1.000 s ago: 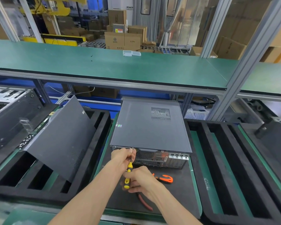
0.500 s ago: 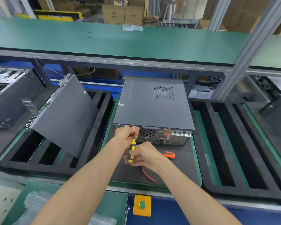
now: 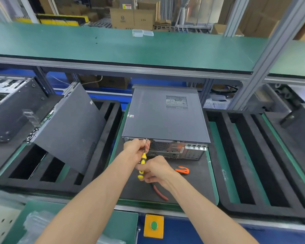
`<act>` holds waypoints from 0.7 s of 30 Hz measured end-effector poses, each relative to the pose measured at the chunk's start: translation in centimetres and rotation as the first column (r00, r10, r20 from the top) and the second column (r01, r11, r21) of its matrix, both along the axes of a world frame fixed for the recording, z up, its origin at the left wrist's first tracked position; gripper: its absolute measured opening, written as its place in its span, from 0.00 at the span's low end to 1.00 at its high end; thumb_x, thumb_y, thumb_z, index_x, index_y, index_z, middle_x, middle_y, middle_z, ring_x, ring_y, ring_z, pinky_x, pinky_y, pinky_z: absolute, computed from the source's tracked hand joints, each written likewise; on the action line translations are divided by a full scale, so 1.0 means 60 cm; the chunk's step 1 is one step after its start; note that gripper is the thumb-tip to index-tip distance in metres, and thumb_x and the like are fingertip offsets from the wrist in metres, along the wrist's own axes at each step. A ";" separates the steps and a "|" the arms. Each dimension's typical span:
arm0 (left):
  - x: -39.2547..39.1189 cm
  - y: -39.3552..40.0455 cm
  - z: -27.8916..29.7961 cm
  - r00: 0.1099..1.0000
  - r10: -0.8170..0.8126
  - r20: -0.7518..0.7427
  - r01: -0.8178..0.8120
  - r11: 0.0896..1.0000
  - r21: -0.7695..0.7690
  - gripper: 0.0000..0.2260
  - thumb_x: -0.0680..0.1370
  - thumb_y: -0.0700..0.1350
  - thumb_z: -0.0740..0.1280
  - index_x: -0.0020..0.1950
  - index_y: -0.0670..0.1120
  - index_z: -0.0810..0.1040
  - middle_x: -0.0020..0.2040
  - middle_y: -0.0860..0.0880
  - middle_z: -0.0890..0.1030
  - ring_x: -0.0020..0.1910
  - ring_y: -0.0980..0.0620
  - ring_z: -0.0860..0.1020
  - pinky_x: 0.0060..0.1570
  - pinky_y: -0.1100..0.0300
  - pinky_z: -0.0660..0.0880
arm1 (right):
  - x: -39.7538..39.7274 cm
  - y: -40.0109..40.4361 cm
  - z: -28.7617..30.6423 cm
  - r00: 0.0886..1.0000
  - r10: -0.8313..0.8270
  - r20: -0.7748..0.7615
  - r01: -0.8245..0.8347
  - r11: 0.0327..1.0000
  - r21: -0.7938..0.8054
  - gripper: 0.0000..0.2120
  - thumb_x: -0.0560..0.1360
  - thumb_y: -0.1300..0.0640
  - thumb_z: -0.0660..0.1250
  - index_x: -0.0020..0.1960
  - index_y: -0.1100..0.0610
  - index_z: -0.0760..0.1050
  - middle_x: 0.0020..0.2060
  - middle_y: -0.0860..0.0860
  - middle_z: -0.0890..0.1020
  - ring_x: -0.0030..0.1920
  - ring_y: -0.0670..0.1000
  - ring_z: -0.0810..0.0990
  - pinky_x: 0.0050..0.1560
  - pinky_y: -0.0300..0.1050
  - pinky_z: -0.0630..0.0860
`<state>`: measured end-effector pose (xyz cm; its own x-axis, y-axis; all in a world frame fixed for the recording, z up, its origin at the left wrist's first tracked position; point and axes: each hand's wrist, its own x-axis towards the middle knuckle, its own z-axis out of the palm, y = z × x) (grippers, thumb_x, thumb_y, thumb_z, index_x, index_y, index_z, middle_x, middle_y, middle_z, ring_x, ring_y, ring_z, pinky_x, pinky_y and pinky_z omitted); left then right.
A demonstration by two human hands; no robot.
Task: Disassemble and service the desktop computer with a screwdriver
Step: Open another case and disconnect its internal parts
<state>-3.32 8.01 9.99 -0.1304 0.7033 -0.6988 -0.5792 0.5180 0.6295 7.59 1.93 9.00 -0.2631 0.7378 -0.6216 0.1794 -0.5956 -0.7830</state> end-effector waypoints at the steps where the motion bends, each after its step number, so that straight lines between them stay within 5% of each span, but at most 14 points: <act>1: 0.000 0.000 -0.001 1.000 0.003 0.002 -0.003 1.000 0.002 0.07 0.78 0.25 0.59 0.46 0.32 0.76 0.40 0.35 0.79 0.33 0.49 0.75 0.24 0.65 0.73 | -0.001 0.000 0.000 0.999 0.007 0.049 -0.009 1.000 0.024 0.13 0.68 0.54 0.80 0.44 0.60 0.80 0.35 0.55 0.86 0.33 0.51 0.84 0.34 0.42 0.77; 4: 0.001 0.002 -0.002 1.000 0.010 0.002 -0.010 1.000 0.000 0.07 0.79 0.25 0.59 0.47 0.32 0.75 0.41 0.35 0.79 0.33 0.48 0.76 0.23 0.64 0.72 | 0.000 -0.003 -0.006 0.997 0.035 0.073 -0.037 0.999 0.030 0.14 0.70 0.50 0.78 0.46 0.60 0.80 0.36 0.54 0.86 0.33 0.50 0.83 0.37 0.43 0.79; 8: 0.001 0.005 -0.002 1.000 0.014 0.005 -0.014 1.000 -0.001 0.07 0.79 0.25 0.59 0.47 0.32 0.75 0.40 0.35 0.78 0.32 0.48 0.75 0.22 0.65 0.72 | 0.001 -0.003 -0.006 0.981 -0.067 -0.184 0.051 0.994 -0.092 0.10 0.78 0.63 0.66 0.56 0.66 0.78 0.46 0.61 0.86 0.47 0.60 0.87 0.45 0.50 0.82; 12: 0.000 0.006 -0.003 1.000 0.005 0.008 -0.005 1.000 -0.003 0.06 0.79 0.26 0.60 0.49 0.31 0.76 0.40 0.35 0.79 0.32 0.48 0.77 0.23 0.64 0.74 | 0.001 0.001 -0.001 0.999 -0.044 0.015 0.044 0.999 0.031 0.10 0.70 0.58 0.78 0.45 0.61 0.80 0.31 0.53 0.84 0.30 0.50 0.83 0.34 0.42 0.77; 14: 0.001 0.007 -0.006 1.000 0.007 0.003 -0.007 1.000 -0.003 0.05 0.79 0.26 0.61 0.49 0.31 0.76 0.40 0.36 0.79 0.30 0.49 0.77 0.23 0.64 0.74 | 0.005 0.000 -0.003 0.996 -0.016 0.086 0.010 0.998 0.065 0.14 0.69 0.51 0.79 0.44 0.60 0.80 0.31 0.52 0.84 0.30 0.48 0.81 0.35 0.42 0.75; 19: 0.004 0.012 -0.013 0.999 0.014 -0.030 -0.013 1.000 0.007 0.05 0.79 0.26 0.61 0.49 0.31 0.76 0.38 0.36 0.79 0.21 0.52 0.76 0.21 0.65 0.72 | 0.012 -0.006 -0.010 0.978 -0.037 -0.206 0.026 0.998 -0.056 0.10 0.79 0.61 0.66 0.56 0.65 0.79 0.46 0.59 0.87 0.47 0.58 0.87 0.54 0.53 0.81; 21: 0.003 0.011 -0.013 1.000 0.016 -0.027 -0.016 1.000 0.011 0.05 0.78 0.26 0.61 0.48 0.31 0.76 0.38 0.36 0.79 0.24 0.51 0.77 0.23 0.64 0.74 | 0.011 -0.004 -0.010 0.983 -0.033 -0.183 0.031 0.999 -0.011 0.06 0.77 0.63 0.69 0.51 0.65 0.79 0.41 0.58 0.87 0.42 0.57 0.87 0.47 0.49 0.82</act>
<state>-3.16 8.67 9.22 -0.1606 0.7084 -0.6873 -0.5702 0.5018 0.6505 8.24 1.71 8.41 -0.3492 0.7429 -0.5711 0.0145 -0.6051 -0.7960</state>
